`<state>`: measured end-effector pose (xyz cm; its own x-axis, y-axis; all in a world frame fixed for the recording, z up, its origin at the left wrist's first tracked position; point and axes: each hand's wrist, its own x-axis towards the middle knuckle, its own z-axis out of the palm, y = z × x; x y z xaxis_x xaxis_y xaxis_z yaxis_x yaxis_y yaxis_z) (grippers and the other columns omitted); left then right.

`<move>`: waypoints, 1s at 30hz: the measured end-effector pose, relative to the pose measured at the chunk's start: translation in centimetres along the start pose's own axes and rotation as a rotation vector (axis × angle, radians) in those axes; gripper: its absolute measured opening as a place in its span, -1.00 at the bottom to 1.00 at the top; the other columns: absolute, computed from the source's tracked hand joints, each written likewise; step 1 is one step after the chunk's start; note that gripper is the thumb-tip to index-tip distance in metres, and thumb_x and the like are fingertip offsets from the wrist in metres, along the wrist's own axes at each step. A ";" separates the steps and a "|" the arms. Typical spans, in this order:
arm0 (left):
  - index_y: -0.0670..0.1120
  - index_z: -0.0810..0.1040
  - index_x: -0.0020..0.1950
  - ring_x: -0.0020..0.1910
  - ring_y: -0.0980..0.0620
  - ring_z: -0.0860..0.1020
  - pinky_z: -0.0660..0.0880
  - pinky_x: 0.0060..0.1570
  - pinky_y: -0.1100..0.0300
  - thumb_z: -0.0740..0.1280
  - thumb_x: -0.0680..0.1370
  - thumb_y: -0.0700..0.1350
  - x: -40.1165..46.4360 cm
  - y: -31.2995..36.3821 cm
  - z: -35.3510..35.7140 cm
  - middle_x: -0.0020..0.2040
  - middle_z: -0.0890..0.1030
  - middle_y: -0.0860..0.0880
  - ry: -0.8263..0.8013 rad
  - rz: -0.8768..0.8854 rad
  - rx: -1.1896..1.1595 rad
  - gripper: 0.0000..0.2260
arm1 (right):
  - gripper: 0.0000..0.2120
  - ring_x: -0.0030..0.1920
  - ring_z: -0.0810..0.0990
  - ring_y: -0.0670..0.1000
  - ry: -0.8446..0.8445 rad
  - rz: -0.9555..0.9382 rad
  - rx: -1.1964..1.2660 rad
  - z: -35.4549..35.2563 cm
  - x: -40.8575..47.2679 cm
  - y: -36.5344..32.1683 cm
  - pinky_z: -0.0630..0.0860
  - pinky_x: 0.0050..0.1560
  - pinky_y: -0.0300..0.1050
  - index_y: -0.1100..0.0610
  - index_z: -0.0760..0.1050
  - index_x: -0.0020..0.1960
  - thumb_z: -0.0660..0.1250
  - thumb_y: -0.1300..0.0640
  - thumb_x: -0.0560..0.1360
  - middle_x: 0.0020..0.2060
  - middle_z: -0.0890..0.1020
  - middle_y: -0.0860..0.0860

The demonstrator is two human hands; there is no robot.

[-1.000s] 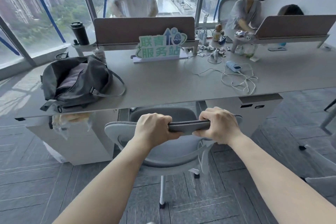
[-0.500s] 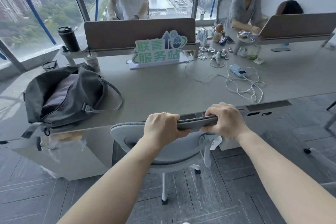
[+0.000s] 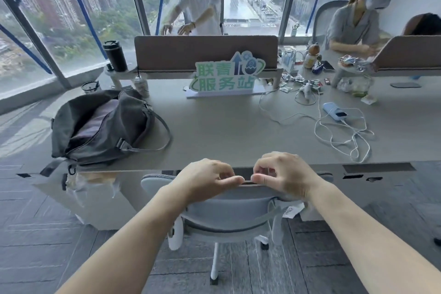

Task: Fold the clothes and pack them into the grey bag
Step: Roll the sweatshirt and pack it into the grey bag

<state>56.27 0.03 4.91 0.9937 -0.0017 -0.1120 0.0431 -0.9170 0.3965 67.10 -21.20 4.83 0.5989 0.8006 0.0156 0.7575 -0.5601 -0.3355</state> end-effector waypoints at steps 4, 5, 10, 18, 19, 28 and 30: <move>0.12 0.60 0.02 -0.02 0.07 0.59 0.52 0.00 0.12 0.25 0.54 0.20 -0.6 -4.2 -2.7 -0.04 0.64 0.14 0.064 -0.121 0.022 -0.76 | -0.78 -0.19 0.50 -0.14 0.064 -0.048 0.008 -0.1 5.0 -3.8 0.43 -0.14 -0.13 -0.09 0.57 -0.08 0.24 -0.20 0.52 -0.25 0.56 -0.20; 0.12 0.60 0.02 -0.01 0.07 0.59 0.52 0.01 0.11 0.26 0.54 0.17 -1.0 -5.5 -3.3 -0.02 0.65 0.14 0.104 -0.156 0.043 -0.79 | -0.82 -0.18 0.50 -0.11 0.069 -0.049 -0.005 -0.1 6.4 -5.0 0.41 -0.13 -0.13 -0.09 0.57 -0.07 0.26 -0.15 0.53 -0.24 0.56 -0.19; 0.09 0.59 0.00 0.04 0.05 0.58 0.52 0.03 0.08 0.25 0.54 0.14 -3.4 -13.8 -6.0 0.00 0.64 0.10 0.247 -0.316 0.081 -0.80 | -0.81 -0.11 0.52 -0.06 -0.013 -0.090 -0.027 1.0 14.3 -11.9 0.39 -0.09 -0.13 -0.09 0.57 -0.01 0.25 -0.14 0.54 -0.16 0.59 -0.17; 0.04 0.59 0.08 0.16 -0.05 0.51 0.49 0.08 0.06 0.23 0.56 0.09 -8.6 -30.4 -10.7 0.11 0.57 0.00 0.353 -0.497 0.109 -0.77 | -0.83 -0.07 0.52 -0.05 -0.155 -0.106 -0.079 6.9 28.0 -25.0 0.47 -0.06 -0.07 -0.10 0.55 -0.04 0.23 -0.14 0.53 -0.18 0.57 -0.19; 0.02 0.59 0.09 0.16 -0.06 0.50 0.49 0.09 0.05 0.22 0.56 0.08 -9.0 -32.5 -11.3 0.11 0.56 -0.01 0.355 -0.508 0.109 -0.76 | -0.83 -0.07 0.52 -0.05 -0.162 -0.094 -0.082 7.8 29.6 -26.2 0.47 -0.06 -0.07 -0.10 0.55 -0.06 0.23 -0.13 0.53 -0.19 0.58 -0.18; -0.03 0.54 0.16 0.16 -0.10 0.48 0.46 0.06 0.04 0.20 0.59 0.04 -6.9 -45.5 -14.9 0.11 0.52 -0.05 0.299 -0.570 0.086 -0.76 | -0.79 -0.03 0.56 0.00 -0.167 0.092 -0.051 15.0 39.8 -30.6 0.50 -0.06 -0.07 -0.08 0.55 -0.06 0.18 -0.13 0.52 -0.09 0.63 -0.16; -0.03 0.51 0.18 0.18 -0.11 0.47 0.45 0.06 0.03 0.20 0.59 0.04 -5.2 -47.4 -15.3 0.13 0.50 -0.05 0.282 -0.567 0.079 -0.76 | -0.80 -0.05 0.56 0.00 -0.158 0.156 -0.039 16.3 41.7 -30.0 0.48 -0.11 -0.08 -0.08 0.54 -0.06 0.18 -0.12 0.52 -0.10 0.63 -0.15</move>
<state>50.66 49.56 0.63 0.8084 0.5875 -0.0360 0.5730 -0.7715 0.2766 65.17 32.44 0.21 0.6640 0.7250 -0.1828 0.6698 -0.6854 -0.2855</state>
